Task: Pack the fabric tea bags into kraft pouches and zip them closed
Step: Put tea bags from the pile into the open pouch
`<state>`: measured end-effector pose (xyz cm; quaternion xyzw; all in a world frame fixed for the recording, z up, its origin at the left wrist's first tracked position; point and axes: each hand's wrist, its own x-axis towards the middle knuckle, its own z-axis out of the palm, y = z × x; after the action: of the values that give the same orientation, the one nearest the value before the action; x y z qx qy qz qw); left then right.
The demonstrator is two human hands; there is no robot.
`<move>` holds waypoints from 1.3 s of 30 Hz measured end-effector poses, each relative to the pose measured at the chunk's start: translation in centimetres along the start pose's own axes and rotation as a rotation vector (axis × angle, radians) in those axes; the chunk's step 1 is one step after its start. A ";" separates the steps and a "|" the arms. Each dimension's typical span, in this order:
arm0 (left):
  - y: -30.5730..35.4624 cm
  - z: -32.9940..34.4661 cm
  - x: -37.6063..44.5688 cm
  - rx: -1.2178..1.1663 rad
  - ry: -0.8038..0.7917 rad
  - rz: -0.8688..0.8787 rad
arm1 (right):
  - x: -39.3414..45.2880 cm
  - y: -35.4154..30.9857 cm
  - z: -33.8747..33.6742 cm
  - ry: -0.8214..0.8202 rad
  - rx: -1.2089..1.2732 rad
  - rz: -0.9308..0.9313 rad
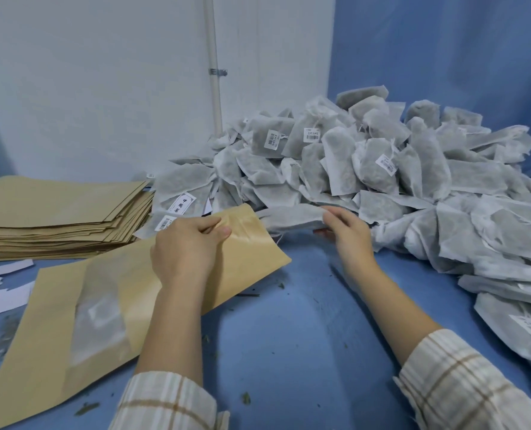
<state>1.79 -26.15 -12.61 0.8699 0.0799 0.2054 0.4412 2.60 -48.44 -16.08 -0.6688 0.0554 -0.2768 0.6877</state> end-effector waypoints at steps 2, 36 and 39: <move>0.0 -0.1 0.1 -0.012 0.003 0.005 | 0.0 -0.5 -0.4 -0.002 0.206 0.057; -0.7 -1.1 0.3 -0.018 -0.010 -0.004 | 1.0 2.0 4.1 -0.234 -0.961 -0.353; -0.6 -1.0 0.2 0.001 -0.005 -0.015 | 0.8 0.7 2.6 -0.087 -0.601 -0.240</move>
<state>1.60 -24.96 -12.49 0.8700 0.0853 0.2001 0.4425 4.58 -46.55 -16.24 -0.8549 0.0261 -0.2982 0.4237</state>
